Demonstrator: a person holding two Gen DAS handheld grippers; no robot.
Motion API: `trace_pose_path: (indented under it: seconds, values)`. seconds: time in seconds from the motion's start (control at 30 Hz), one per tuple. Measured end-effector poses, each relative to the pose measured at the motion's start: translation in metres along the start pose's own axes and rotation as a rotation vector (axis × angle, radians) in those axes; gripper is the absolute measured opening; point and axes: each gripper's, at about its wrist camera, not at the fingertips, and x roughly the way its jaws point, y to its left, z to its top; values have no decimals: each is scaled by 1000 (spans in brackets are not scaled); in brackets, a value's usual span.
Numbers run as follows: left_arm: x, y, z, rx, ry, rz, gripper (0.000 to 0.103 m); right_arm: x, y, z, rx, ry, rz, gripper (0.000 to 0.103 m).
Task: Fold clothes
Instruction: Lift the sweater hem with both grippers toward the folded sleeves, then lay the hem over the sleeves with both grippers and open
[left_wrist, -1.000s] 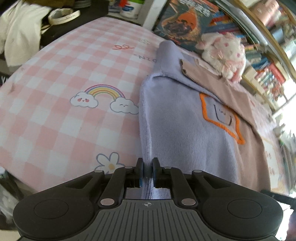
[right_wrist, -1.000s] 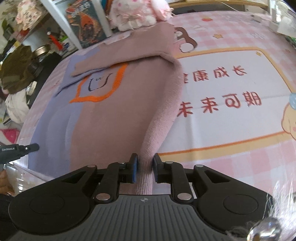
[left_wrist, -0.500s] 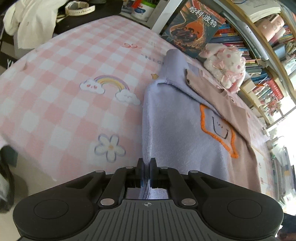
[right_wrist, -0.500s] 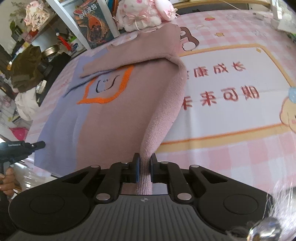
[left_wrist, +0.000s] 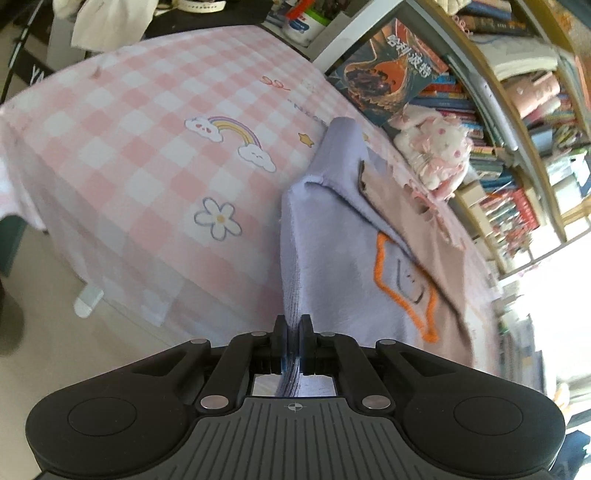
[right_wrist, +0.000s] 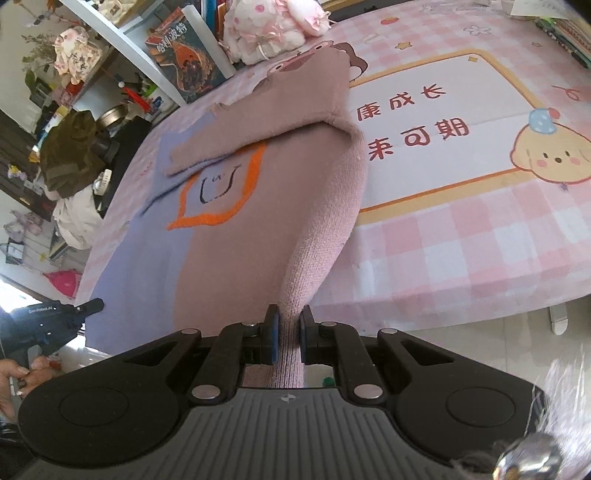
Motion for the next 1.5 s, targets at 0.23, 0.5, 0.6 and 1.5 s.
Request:
trace_pose_path:
  seconds: [0.23, 0.5, 0.6, 1.5]
  values:
    - [-14, -5, 14, -169, -62, -176, 4, -29, -14, 9, 141, -71, 135, 10]
    - [-6, -41, 73, -241, -185, -332, 4, -51, -21, 68, 295, -242, 327, 10]
    - [14, -57, 96, -218, -202, -334, 4, -46, -22, 96, 338, -286, 340, 10]
    - [129, -79, 188, 182, -161, 47, 48, 57, -9, 231, 227, -360, -91, 47]
